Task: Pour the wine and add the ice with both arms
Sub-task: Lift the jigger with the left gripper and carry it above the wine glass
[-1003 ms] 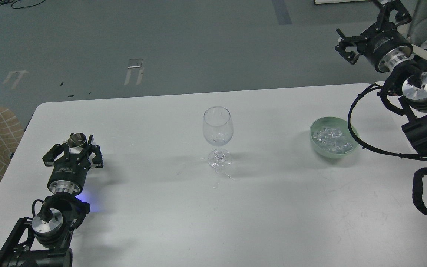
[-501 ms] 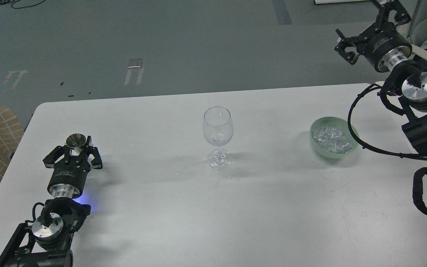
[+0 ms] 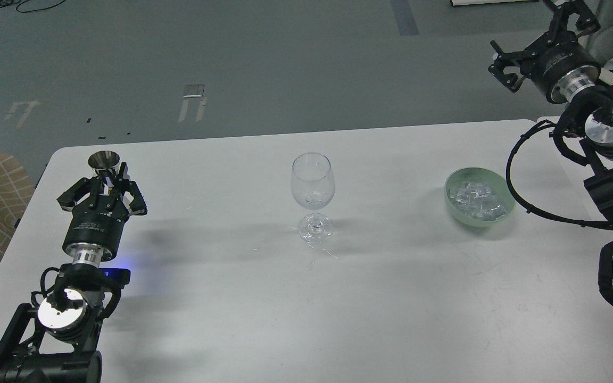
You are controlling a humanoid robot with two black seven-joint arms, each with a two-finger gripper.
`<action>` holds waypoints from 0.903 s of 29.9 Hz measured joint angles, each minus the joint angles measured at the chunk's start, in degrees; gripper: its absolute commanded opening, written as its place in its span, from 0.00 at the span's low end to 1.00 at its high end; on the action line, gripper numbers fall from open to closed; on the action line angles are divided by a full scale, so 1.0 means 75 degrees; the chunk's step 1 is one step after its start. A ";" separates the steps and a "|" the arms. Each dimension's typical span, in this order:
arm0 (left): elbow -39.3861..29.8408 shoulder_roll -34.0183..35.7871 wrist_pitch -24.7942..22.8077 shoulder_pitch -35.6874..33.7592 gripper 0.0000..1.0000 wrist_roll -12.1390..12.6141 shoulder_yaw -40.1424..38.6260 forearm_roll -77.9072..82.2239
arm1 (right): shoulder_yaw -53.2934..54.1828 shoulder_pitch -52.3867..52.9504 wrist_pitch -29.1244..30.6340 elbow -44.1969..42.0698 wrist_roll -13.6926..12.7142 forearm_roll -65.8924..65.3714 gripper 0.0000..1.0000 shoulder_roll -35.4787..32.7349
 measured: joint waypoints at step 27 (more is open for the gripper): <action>-0.1441 -0.0576 0.1412 -0.1013 0.24 0.0183 0.1628 0.0133 | 0.0000 -0.0179 0.0012 0.0200 -0.0007 0.0023 1.00 -0.0306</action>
